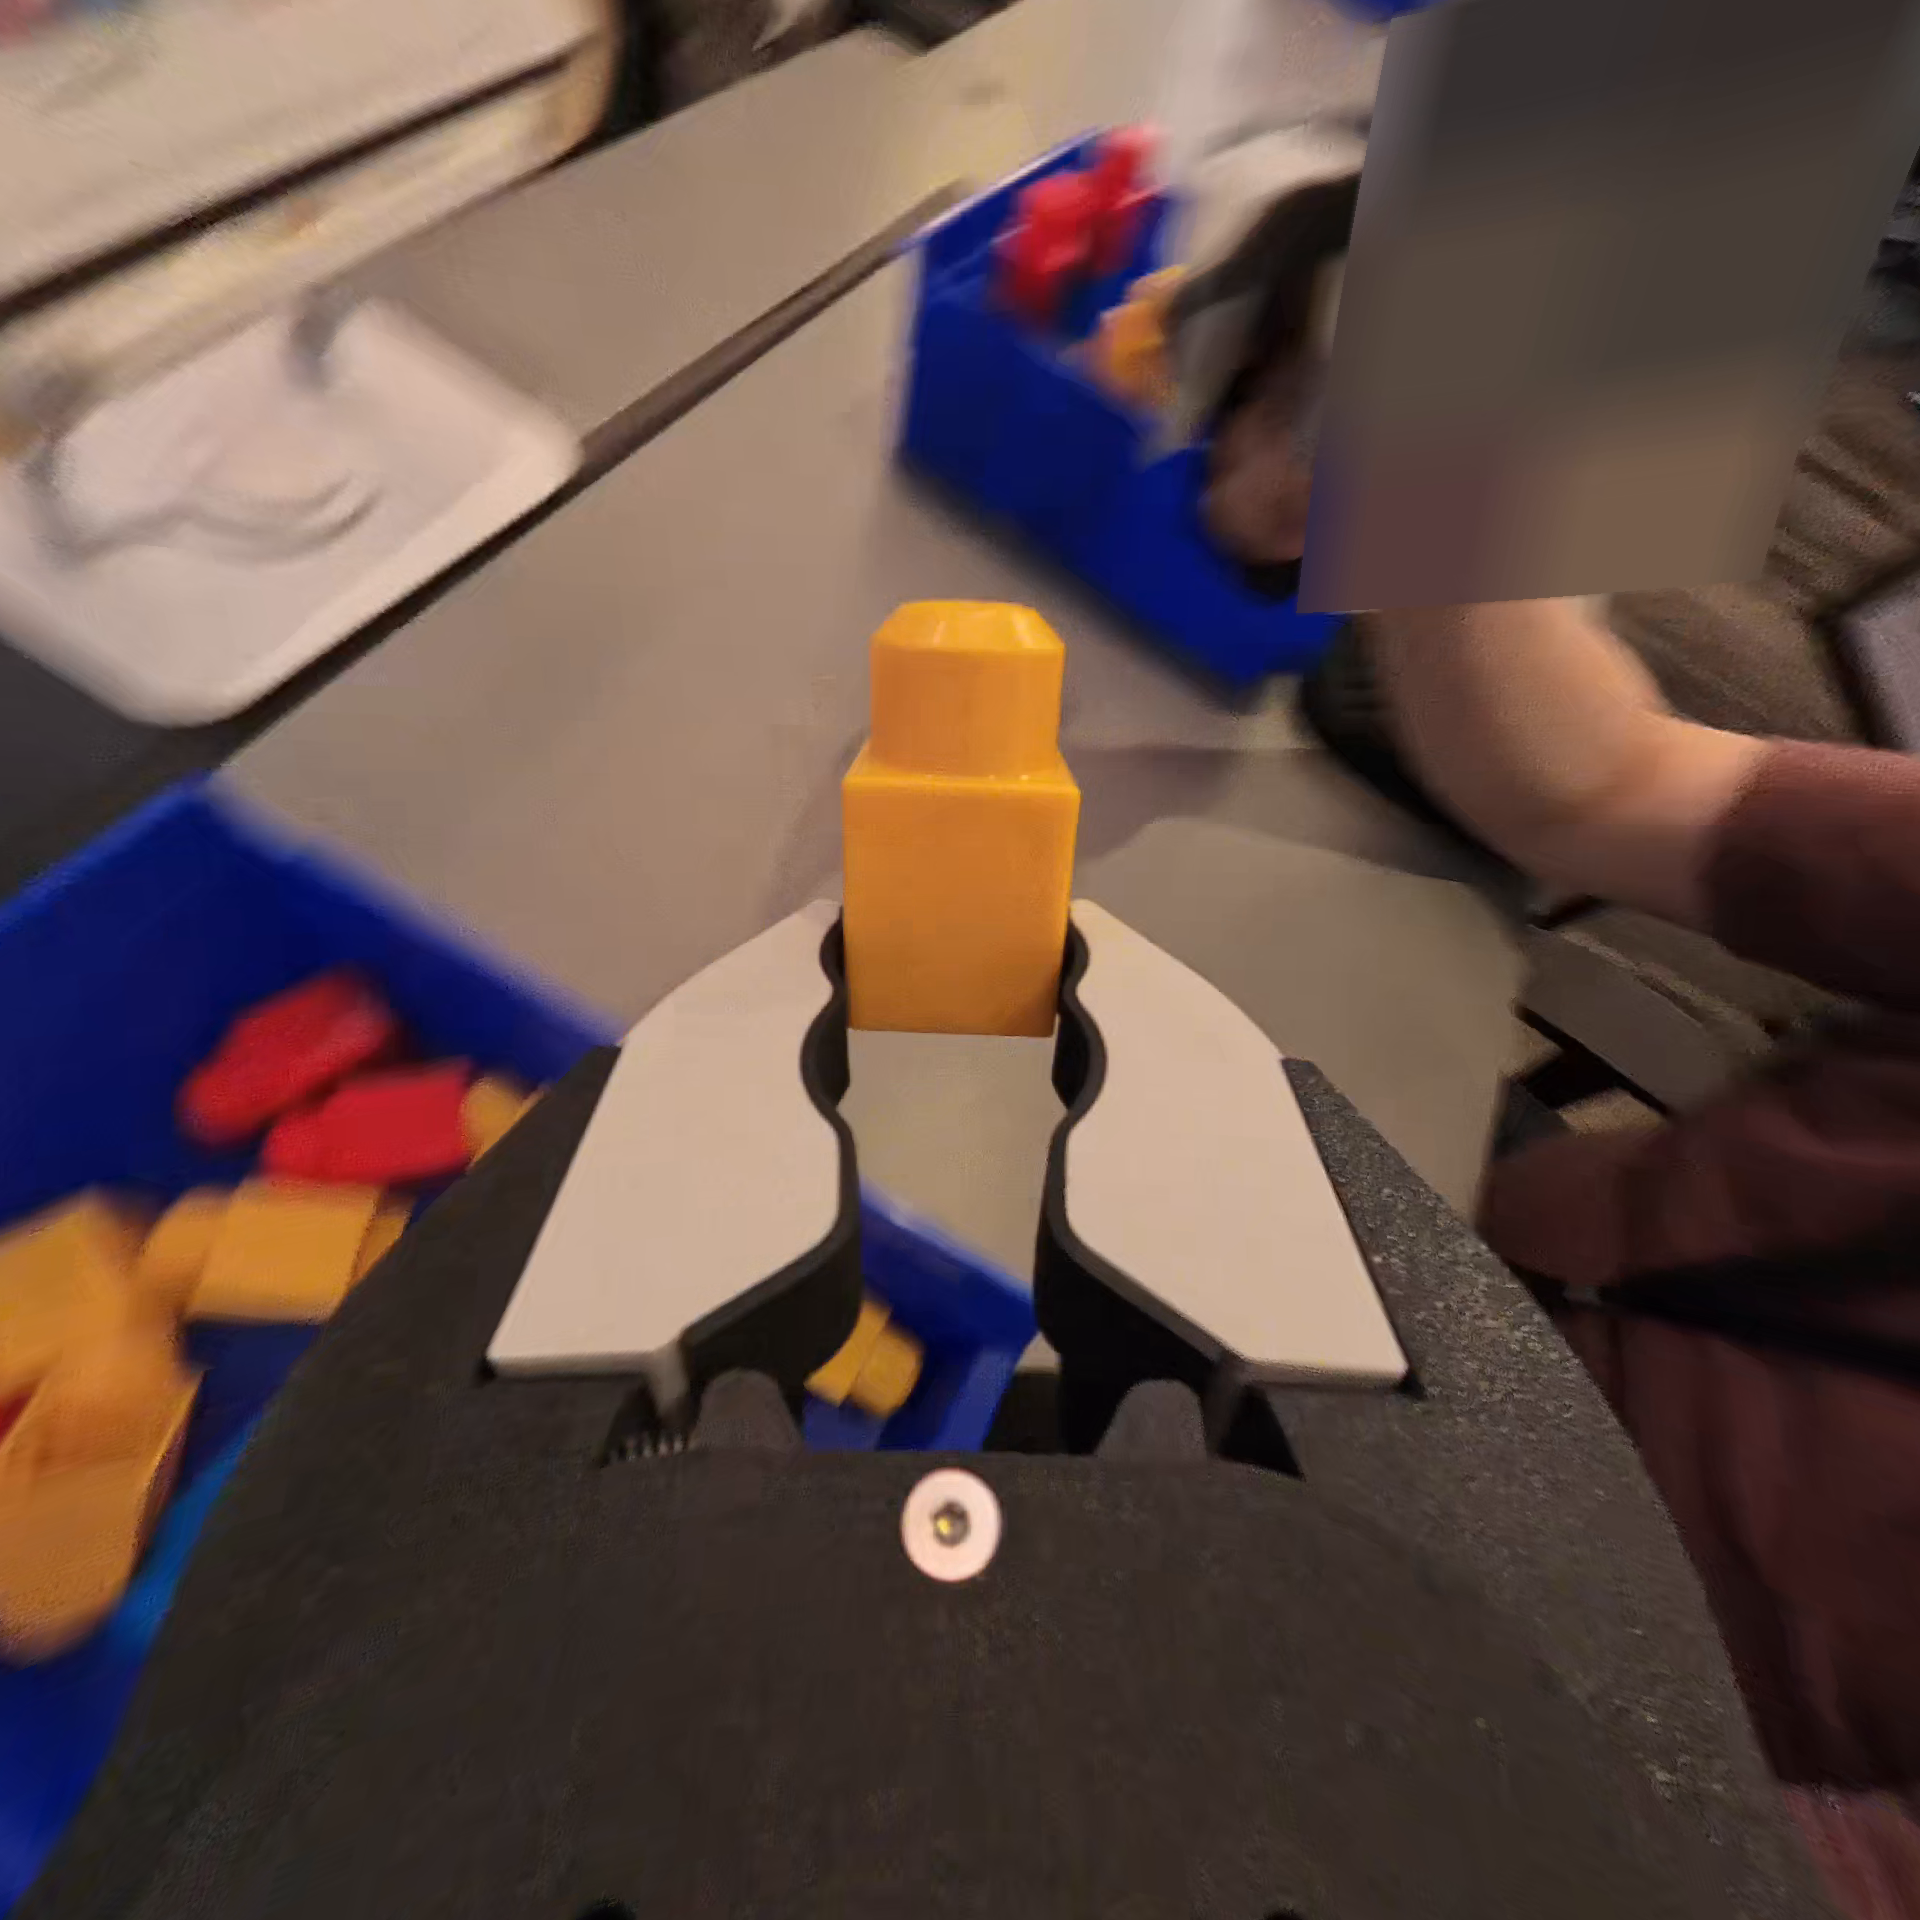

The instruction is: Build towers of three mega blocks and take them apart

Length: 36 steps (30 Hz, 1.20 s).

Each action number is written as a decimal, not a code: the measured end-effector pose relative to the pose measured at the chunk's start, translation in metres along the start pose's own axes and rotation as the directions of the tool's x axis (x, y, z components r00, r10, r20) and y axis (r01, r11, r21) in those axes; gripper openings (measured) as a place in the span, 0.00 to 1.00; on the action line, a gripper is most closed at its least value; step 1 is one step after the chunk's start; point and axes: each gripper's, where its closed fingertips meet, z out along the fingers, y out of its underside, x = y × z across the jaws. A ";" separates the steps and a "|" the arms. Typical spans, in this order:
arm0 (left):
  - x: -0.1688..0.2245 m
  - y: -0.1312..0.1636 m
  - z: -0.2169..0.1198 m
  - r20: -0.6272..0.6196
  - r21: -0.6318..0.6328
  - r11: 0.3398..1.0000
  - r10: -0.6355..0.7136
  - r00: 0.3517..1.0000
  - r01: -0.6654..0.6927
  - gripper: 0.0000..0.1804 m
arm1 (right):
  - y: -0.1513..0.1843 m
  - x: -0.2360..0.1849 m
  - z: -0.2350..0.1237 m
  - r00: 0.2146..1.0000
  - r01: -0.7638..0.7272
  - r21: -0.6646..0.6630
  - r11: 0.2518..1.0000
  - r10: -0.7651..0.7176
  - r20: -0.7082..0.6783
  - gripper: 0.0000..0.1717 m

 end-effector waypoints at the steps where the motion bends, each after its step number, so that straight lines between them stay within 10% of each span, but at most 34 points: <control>1: 0.023 -0.010 0.004 -0.070 0.034 0.997 0.078 0.995 -0.075 0.20 | -0.002 -0.005 0.004 0.998 -0.047 0.042 0.998 0.045 0.049 0.34; 9: 0.071 -0.032 0.045 -0.209 0.096 0.983 0.171 0.963 -0.154 0.20 | 0.025 -0.021 0.029 0.997 0.034 -0.060 0.998 -0.030 0.069 0.38; 14: 0.070 -0.030 0.050 -0.224 0.102 0.980 0.192 0.956 -0.173 0.34 | 0.030 -0.017 0.026 0.998 0.020 -0.076 0.997 -0.015 0.062 0.20; 23: -0.067 0.040 -0.005 0.242 -0.117 0.993 0.025 0.970 0.004 0.36 | 0.156 0.152 -0.071 0.824 0.018 -0.668 0.744 -0.390 -0.411 0.20; 36: -0.124 0.118 0.041 0.329 -0.320 0.845 -0.325 0.887 0.429 0.33 | 0.182 0.179 -0.068 0.772 -0.003 -0.581 0.814 -0.367 -0.519 0.20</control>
